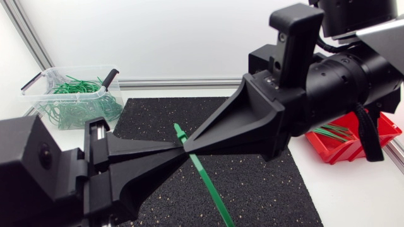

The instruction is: Take a green cable tie from the red box, thread the tail through the head to close it, then place it in the transparent bin on the left.

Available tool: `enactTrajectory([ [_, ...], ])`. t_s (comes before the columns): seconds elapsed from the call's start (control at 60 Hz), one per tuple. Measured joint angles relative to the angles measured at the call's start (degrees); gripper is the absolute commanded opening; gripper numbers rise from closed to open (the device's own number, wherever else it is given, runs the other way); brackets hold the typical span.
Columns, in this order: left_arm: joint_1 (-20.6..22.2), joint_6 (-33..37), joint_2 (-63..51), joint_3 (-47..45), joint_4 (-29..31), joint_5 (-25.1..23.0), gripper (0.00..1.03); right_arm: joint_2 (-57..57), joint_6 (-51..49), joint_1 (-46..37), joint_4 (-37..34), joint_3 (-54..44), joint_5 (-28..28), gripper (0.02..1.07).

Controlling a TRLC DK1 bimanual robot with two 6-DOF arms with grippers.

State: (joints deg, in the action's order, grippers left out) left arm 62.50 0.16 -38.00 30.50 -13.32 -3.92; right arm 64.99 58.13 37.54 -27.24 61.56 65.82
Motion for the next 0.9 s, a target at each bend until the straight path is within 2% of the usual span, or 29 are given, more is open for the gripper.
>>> enactTrajectory([
  [0.117,1.70,5.79,-1.77,0.55,0.20,2.99,0.04,0.87,0.00,-0.94,-0.02,0.07,0.15,0.08],
  [0.3,2.14,10.43,-3.61,1.88,1.51,5.40,0.04,2.14,-0.28,-2.80,-0.37,0.07,1.16,0.08],
  [0.433,1.92,13.44,-4.07,2.21,1.53,5.73,0.04,2.05,-2.64,-3.54,-0.92,0.07,1.88,0.26],
  [0.583,-1.36,16.94,-4.09,2.36,1.53,4.22,0.04,1.75,-6.01,-5.68,-0.85,0.07,1.97,0.46],
  [0.833,-6.82,23.98,-4.33,2.45,2.43,2.25,0.04,2.01,-13.16,-9.31,-0.85,0.28,3.02,0.47],
  [0.9,-7.54,25.81,-4.33,2.45,2.82,2.25,0.04,2.64,-15.67,-9.53,-0.85,0.81,2.99,0.53],
])
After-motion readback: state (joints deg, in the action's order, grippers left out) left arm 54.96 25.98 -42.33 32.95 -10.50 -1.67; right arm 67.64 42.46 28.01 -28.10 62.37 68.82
